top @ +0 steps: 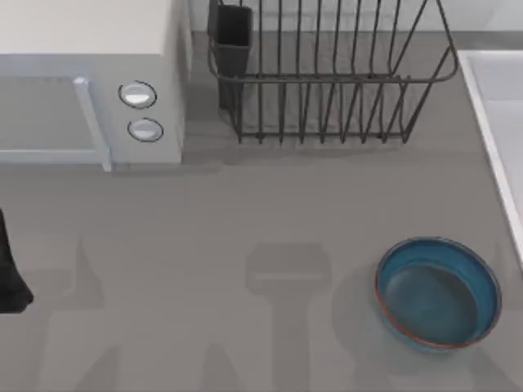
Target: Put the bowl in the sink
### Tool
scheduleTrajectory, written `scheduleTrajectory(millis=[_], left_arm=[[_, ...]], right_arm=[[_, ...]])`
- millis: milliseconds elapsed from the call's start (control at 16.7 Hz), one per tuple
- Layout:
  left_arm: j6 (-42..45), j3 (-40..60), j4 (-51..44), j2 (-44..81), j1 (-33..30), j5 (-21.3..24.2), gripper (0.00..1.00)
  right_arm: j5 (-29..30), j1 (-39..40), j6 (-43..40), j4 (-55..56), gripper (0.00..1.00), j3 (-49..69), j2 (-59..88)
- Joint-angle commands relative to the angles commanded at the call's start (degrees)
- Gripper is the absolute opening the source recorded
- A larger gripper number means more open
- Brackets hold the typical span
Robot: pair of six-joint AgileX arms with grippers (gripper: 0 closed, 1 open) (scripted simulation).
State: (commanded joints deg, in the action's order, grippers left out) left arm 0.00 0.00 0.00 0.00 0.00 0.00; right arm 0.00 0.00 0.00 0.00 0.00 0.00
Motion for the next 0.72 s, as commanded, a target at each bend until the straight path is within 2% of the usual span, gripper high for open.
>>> scheduleTrajectory(millis=[360,720], left_arm=[[0.0,0.0,0.0,0.0,0.0,0.0,1.00],[0.0,0.0,0.0,0.0,0.0,0.0,1.00]], right_arm=[[-0.1,1.5,1.6,-5.7,1.00,6.0,6.2],[0.1,6.2,6.7,-26.0,1.00,26.4,33.1]])
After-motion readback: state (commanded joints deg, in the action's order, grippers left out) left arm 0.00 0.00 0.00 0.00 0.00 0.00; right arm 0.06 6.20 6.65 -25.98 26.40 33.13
